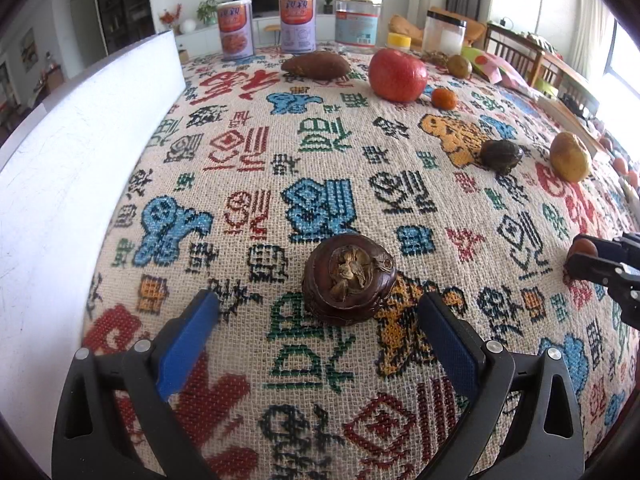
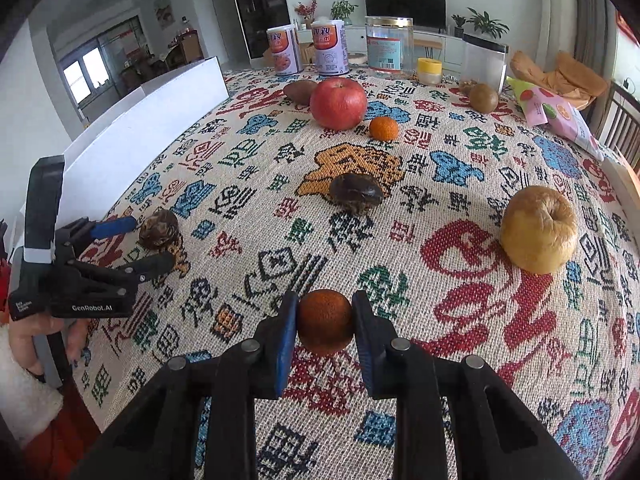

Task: Organize fruits
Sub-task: 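Hold the brown fruit in the left tool while the right tool grasps a tangerine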

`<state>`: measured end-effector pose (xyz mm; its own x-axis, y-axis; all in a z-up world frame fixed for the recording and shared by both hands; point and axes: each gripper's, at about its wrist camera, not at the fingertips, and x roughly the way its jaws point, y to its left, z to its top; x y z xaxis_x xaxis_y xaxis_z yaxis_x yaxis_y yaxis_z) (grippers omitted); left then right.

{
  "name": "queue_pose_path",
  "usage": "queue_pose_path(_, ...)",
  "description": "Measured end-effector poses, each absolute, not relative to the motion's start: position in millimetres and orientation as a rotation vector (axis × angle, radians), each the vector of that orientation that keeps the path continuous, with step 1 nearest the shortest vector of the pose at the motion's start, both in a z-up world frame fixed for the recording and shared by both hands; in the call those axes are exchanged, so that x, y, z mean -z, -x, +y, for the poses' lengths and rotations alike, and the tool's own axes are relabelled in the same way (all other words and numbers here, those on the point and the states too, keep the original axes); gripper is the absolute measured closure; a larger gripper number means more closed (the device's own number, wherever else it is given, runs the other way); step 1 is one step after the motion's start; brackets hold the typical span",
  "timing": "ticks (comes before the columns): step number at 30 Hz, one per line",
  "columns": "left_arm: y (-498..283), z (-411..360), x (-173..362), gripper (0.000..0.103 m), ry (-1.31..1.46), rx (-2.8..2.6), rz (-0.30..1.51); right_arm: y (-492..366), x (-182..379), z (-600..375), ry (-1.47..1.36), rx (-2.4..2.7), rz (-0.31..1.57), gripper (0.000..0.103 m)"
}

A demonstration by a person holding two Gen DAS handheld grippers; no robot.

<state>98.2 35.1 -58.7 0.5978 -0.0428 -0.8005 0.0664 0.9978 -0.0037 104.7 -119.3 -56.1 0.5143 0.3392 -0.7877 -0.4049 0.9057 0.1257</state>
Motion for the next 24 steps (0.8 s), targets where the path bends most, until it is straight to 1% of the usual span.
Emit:
queue_pose_path(3,-98,35,59,0.003,-0.028,0.063,0.928,-87,70,-130,0.074,-0.435,0.902,0.075)
queue_pose_path(9,-98,35,59,0.003,-0.027,0.064,0.928,-63,73,-137,0.114,-0.401,0.878,0.075)
queue_pose_path(18,-98,35,59,0.003,-0.023,0.067,0.928,-46,74,-144,0.078,-0.370,0.858,0.075)
queue_pose_path(24,-85,60,53,0.002,0.101,0.235,0.909,-40,75,-142,0.091,-0.353,0.834,0.074)
